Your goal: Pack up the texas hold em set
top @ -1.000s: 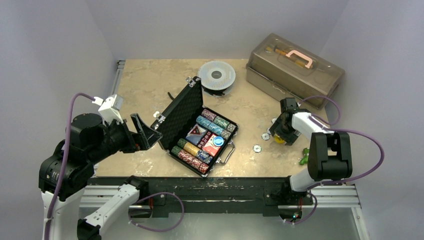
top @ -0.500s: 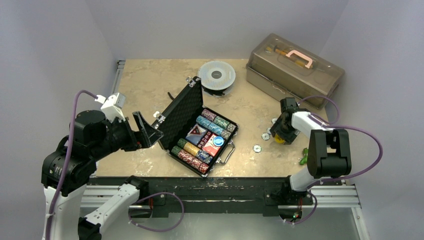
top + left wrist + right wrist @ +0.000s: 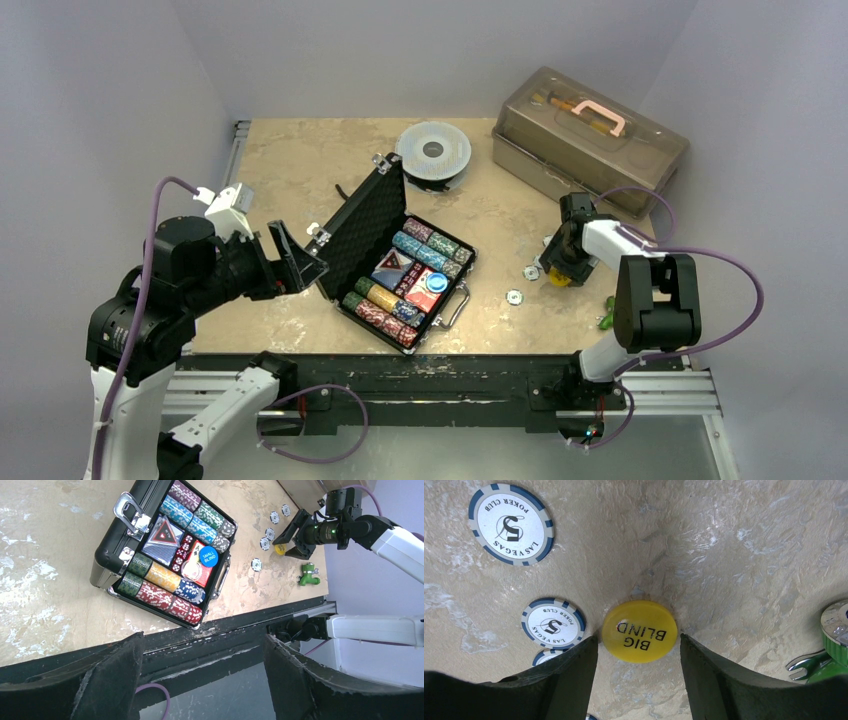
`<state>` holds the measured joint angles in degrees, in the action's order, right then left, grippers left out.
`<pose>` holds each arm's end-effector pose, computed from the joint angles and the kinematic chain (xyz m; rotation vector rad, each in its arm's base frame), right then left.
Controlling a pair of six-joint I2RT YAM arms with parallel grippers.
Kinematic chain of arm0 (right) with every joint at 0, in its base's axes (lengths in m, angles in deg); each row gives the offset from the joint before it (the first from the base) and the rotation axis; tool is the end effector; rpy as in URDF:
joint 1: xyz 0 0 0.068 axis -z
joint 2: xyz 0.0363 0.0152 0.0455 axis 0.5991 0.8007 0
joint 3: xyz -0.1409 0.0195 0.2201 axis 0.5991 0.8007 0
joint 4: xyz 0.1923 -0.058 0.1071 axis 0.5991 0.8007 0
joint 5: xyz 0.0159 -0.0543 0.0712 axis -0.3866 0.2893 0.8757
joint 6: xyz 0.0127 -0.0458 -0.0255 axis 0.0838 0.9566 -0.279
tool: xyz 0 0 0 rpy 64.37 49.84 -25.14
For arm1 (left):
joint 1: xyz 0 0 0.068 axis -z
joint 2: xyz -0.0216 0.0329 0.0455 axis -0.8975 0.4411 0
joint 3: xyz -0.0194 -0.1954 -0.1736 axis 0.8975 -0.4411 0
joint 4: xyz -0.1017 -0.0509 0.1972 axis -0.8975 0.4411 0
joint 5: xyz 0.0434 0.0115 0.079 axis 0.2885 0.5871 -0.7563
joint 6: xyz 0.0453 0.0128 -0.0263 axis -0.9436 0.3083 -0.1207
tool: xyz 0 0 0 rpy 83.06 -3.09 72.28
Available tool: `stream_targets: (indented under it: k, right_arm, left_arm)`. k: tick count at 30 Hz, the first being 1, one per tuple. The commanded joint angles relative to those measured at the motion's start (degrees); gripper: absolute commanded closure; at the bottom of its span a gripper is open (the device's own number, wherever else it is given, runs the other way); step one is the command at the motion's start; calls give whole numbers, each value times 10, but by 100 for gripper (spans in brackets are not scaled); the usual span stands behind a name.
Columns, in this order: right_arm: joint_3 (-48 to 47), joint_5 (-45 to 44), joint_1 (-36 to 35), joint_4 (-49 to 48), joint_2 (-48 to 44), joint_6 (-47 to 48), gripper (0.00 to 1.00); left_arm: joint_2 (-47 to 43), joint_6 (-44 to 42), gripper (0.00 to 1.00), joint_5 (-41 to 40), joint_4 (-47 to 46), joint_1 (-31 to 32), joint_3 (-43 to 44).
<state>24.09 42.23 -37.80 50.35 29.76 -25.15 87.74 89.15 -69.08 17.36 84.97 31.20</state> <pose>0.2466 -0.0034 0.1719 0.9381 2.6636 -0.1688 0.0400 -0.0222 0.4152 -0.1888 2.2318 -0.7608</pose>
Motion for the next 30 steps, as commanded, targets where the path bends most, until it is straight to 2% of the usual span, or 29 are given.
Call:
stream_targets:
  k: [1,11,20,30]
  right_arm:
    - [5,-24,3,-25,24,12,39]
    - [10,-17,3,-34,28,24,47]
    - [18,-11,3,-27,-24,44,59]
    - [11,14,1,-22,-69,77,61]
  left_arm:
    - [4,-1,16,3,-9,4,10]
    - [8,-3,16,7,-10,4,12]
    - [6,-5,16,9,-7,4,13]
    - [4,-6,16,21,-10,4,8]
